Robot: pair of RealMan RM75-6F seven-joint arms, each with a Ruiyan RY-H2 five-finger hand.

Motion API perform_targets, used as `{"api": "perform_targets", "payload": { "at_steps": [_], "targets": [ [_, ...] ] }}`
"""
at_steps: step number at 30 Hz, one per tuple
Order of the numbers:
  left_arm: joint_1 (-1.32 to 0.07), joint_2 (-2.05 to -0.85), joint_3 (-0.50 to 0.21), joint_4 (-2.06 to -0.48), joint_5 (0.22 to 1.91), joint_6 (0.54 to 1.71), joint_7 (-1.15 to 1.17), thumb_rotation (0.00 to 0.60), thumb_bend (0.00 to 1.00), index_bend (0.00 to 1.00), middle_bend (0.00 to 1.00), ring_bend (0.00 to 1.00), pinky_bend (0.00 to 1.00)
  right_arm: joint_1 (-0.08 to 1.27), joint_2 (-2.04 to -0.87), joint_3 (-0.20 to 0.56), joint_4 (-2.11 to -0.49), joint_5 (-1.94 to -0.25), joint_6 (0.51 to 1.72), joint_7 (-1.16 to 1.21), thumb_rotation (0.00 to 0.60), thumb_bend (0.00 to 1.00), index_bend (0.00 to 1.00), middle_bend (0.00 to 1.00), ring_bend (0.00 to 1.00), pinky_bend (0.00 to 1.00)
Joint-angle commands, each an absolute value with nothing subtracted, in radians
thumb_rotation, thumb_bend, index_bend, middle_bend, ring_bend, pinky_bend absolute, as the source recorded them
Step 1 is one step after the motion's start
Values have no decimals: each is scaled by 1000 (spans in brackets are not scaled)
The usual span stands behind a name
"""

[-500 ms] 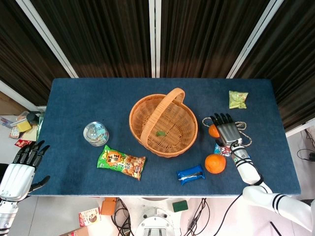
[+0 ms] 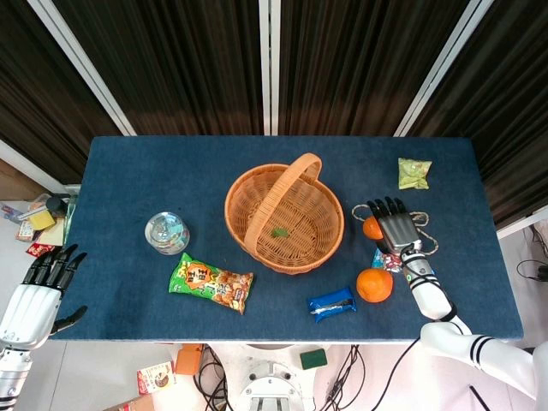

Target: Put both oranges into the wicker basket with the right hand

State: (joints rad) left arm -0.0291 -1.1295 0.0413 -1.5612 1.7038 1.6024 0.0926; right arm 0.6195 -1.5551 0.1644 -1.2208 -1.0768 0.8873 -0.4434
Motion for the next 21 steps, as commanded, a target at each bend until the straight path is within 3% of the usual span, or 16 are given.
{"api": "perform_targets", "payload": {
  "at_steps": [1, 3, 7, 11, 16, 21],
  "targets": [
    [-29, -1129, 41, -1562, 1704, 1603, 92, 600, 128, 101, 25, 0, 118, 623, -1561, 162, -1214, -1079, 888, -440, 600, 322, 19, 113, 17, 157],
    [-29, -1129, 41, -1561, 1705, 1604, 91, 600, 128, 101, 25, 0, 118, 624, -1567, 159, -1208, -1088, 894, -434, 600, 326, 97, 172, 88, 207],
    [-30, -1128, 41, -1560, 1704, 1602, 90, 600, 128, 102, 25, 0, 118, 624, -1570, 151, -1201, -1088, 902, -445, 600, 338, 359, 360, 288, 300],
    [-30, -1128, 42, -1559, 1706, 1604, 90, 600, 129, 102, 25, 0, 118, 618, -1566, 150, -1209, -1090, 926, -452, 600, 359, 517, 433, 367, 332],
    [-28, -1129, 43, -1559, 1709, 1607, 90, 600, 128, 102, 25, 0, 118, 599, -1533, 146, -1252, -1131, 982, -427, 600, 382, 567, 458, 397, 347],
    [-27, -1129, 44, -1559, 1710, 1610, 89, 600, 128, 101, 25, 0, 117, 574, -1444, 170, -1395, -1211, 1091, -378, 600, 383, 568, 455, 397, 348]
  ]
}}
